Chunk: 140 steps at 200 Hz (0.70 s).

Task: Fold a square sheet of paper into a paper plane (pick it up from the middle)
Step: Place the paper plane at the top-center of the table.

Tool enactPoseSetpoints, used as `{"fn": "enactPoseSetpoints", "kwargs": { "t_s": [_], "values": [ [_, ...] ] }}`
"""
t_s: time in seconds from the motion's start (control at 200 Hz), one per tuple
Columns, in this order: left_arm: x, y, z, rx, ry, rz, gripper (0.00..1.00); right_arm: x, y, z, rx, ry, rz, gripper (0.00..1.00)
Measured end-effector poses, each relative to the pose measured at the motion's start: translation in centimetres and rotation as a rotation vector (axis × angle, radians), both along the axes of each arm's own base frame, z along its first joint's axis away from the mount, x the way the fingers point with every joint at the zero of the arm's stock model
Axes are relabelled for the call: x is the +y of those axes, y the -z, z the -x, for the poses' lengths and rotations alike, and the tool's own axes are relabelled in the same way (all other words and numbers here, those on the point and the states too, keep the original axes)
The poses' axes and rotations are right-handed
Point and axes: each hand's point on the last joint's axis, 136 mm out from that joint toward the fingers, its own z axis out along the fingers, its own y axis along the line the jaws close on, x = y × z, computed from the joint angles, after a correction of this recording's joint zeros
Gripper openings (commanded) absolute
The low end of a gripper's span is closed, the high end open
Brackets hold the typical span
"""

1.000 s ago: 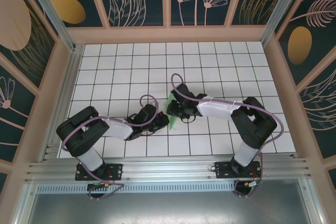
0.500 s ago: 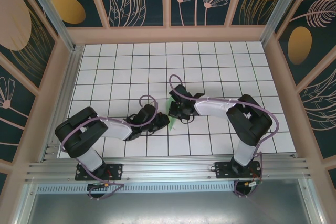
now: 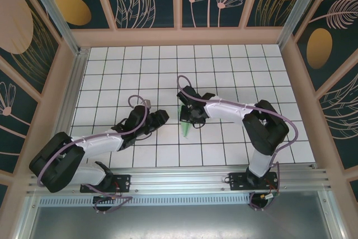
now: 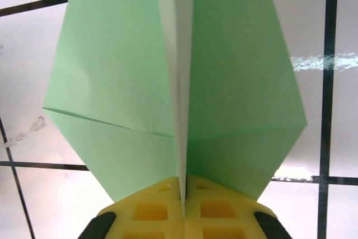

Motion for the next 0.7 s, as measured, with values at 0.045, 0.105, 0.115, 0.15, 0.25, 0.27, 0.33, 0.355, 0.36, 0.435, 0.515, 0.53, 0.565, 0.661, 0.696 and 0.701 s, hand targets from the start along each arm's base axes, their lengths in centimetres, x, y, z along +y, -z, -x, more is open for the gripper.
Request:
{"fn": "enactPoseSetpoints", "kwargs": {
  "t_s": [0.045, 0.105, 0.115, 0.15, 0.25, 0.27, 0.33, 0.355, 0.36, 0.435, 0.515, 0.53, 0.565, 0.661, 0.696, 0.701],
  "values": [
    [0.5, 0.3, 0.0, 0.006, -0.012, -0.015, 0.52, 0.2, 0.1, 0.0, 0.001, -0.008, 0.015, 0.11],
    [0.9, 0.7, 0.1, 0.015, -0.019, -0.031, 0.53, 0.4, 0.3, 0.0, 0.003, -0.017, 0.037, 0.14],
    [1.0, 0.8, 0.1, 0.017, -0.02, -0.033, 0.53, 0.5, 0.3, 0.0, 0.003, -0.017, 0.039, 0.14],
    [1.2, 1.0, 0.2, 0.021, -0.023, -0.04, 0.53, 0.6, 0.5, 0.1, 0.007, -0.023, 0.05, 0.16],
    [1.6, 1.5, 0.4, 0.03, -0.029, -0.061, 0.53, 0.8, 0.9, 0.4, 0.015, -0.035, 0.081, 0.2],
    [1.7, 1.7, 0.5, 0.032, -0.031, -0.065, 0.54, 0.8, 1.0, 0.5, 0.017, -0.038, 0.09, 0.21],
    [1.9, 2.0, 0.6, 0.039, -0.033, -0.075, 0.54, 0.9, 1.2, 0.7, 0.02, -0.044, 0.109, 0.22],
    [2.0, 2.1, 0.7, 0.041, -0.034, -0.077, 0.54, 0.9, 1.2, 0.8, 0.022, -0.046, 0.116, 0.23],
    [2.0, 2.1, 0.7, 0.042, -0.034, -0.078, 0.54, 0.9, 1.2, 0.8, 0.022, -0.047, 0.119, 0.23],
    [2.2, 2.4, 0.8, 0.046, -0.035, -0.087, 0.54, 1.2, 1.3, 0.9, 0.019, -0.052, 0.137, 0.25],
    [2.4, 2.6, 0.9, 0.052, -0.039, -0.096, 0.55, 1.5, 1.3, 1.0, 0.016, -0.061, 0.151, 0.26],
    [2.4, 2.7, 0.9, 0.052, -0.04, -0.098, 0.55, 1.5, 1.3, 1.1, 0.017, -0.062, 0.154, 0.26],
    [2.5, 2.7, 0.9, 0.053, -0.044, -0.101, 0.55, 1.6, 1.4, 1.1, 0.016, -0.064, 0.163, 0.26],
    [3.0, 2.8, 0.8, 0.053, -0.057, -0.113, 0.56, 1.4, 1.9, 1.3, 0.02, -0.067, 0.185, 0.26],
    [3.1, 2.9, 0.7, 0.053, -0.062, -0.115, 0.56, 1.3, 2.1, 1.4, 0.024, -0.066, 0.194, 0.26],
    [3.2, 2.9, 0.7, 0.053, -0.063, -0.116, 0.56, 1.3, 2.2, 1.4, 0.025, -0.066, 0.195, 0.26]
  ]
}}
